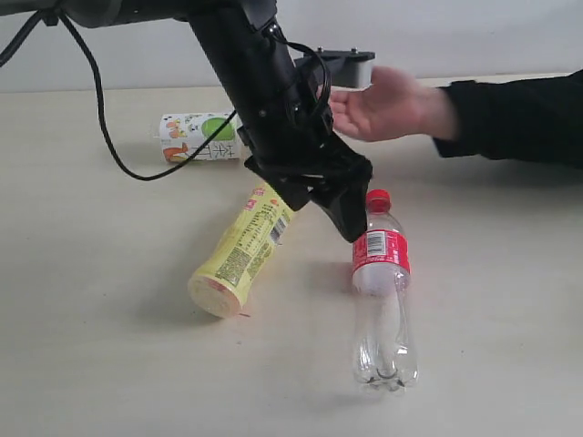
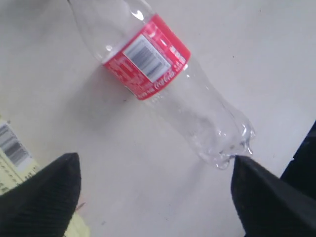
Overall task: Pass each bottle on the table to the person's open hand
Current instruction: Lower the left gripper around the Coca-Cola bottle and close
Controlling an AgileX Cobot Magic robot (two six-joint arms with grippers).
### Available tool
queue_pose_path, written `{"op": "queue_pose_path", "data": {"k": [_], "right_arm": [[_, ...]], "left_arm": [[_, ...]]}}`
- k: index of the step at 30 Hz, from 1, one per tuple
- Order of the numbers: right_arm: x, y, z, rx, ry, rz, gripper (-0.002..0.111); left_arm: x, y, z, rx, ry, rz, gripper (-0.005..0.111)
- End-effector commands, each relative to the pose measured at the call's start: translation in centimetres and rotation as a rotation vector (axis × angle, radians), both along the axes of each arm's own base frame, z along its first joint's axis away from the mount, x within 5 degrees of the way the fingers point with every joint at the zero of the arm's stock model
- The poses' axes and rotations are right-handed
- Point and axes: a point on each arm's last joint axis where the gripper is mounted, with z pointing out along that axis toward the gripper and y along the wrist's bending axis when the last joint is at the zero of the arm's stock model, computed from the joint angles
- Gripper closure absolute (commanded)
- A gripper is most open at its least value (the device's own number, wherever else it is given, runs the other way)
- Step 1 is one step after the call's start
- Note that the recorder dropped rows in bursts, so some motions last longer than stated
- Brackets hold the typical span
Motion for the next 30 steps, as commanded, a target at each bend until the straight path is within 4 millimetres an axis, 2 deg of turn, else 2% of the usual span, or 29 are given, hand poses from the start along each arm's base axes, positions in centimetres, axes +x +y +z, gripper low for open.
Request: {"op": "queue_pose_path", "data": {"k": [1, 9, 13, 18, 23, 27, 30], "right_arm": [[0.0, 0.0, -0.1, -0.007, -0.006, -0.003, 0.108], [0.0, 0.0, -0.1, -0.007, -0.006, -0.003, 0.108], [0.0, 0.0, -0.1, -0.007, -0.006, -0.003, 0.108], [0.0, 0.0, -0.1, -0.007, -0.006, -0.003, 0.108], [0.0, 0.0, -0.1, -0.007, -0.006, -0.003, 0.108], [0.0, 0.0, -0.1, -0.007, -0.006, -0.003, 0.108], [0.0, 0.0, -0.1, -0.007, -0.006, -0.003, 0.108]], "left_arm": [[-1.6, -0.1, 0.5, -0.004, 0.014, -0.022, 0.037], [-3.1, -0.5, 0.9, -0.033, 0.029, -0.026, 0.036], [-4.3, -2.0, 0.9, -0.060, 0.031, -0.021, 0.036], [-5.8, -4.0, 0.6, -0.036, -0.052, 0.048, 0.036], [-6.6, -5.4, 0.1, 0.052, -0.215, 0.213, 0.036], [-7.1, -6.4, -0.4, 0.073, -0.280, 0.347, 0.036], [-7.2, -7.3, -1.7, 0.061, -0.286, 0.413, 0.036]]}}
